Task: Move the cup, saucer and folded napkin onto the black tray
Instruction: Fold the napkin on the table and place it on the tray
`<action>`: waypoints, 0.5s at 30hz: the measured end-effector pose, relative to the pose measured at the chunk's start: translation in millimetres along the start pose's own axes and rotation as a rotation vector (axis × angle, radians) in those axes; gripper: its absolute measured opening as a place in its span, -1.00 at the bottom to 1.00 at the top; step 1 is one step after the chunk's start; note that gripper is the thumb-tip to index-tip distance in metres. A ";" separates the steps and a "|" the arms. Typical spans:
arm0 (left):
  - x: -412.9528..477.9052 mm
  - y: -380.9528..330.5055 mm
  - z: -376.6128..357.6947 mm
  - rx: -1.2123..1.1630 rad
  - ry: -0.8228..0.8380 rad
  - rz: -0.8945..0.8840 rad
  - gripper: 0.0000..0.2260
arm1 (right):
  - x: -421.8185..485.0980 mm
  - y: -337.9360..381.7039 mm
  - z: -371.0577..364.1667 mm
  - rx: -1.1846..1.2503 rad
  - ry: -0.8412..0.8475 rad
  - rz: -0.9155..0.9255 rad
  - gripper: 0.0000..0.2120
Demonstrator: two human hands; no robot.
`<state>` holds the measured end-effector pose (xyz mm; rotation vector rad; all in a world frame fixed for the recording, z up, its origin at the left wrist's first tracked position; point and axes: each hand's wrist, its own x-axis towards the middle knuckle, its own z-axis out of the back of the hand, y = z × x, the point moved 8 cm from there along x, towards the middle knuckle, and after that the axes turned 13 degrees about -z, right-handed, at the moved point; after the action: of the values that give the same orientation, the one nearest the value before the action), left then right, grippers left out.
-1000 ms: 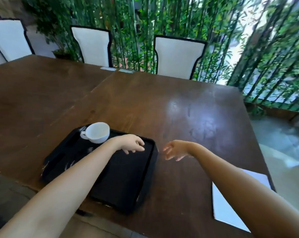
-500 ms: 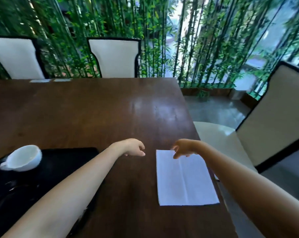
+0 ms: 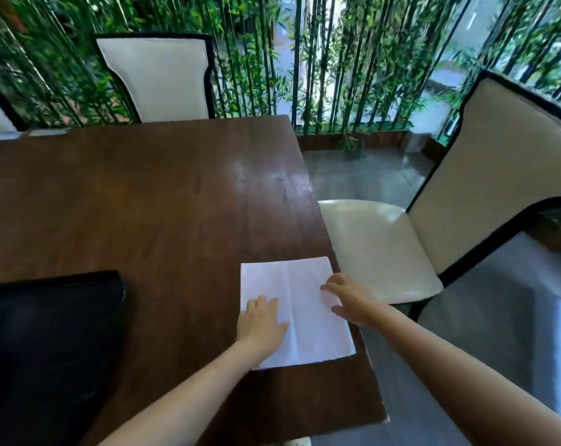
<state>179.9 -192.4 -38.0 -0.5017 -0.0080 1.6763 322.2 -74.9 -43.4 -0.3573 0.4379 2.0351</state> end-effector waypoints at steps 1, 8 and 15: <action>-0.4 -0.1 -3.6 0.008 -0.029 0.007 -0.49 | -2.5 -1.3 -1.8 -0.027 -0.032 0.023 -0.49; 15.9 15.3 -10.5 0.023 -0.036 -0.065 -0.50 | -35.8 3.2 -8.9 -0.137 -0.289 0.148 -0.54; 23.7 23.6 8.9 0.025 -0.132 -0.173 -0.59 | -82.6 33.1 -13.6 -0.334 -0.408 0.278 -0.85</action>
<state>152.8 -171.8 -44.3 -0.3609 -0.1237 1.5348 333.1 -159.7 -15.3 -0.0727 -0.1138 2.3841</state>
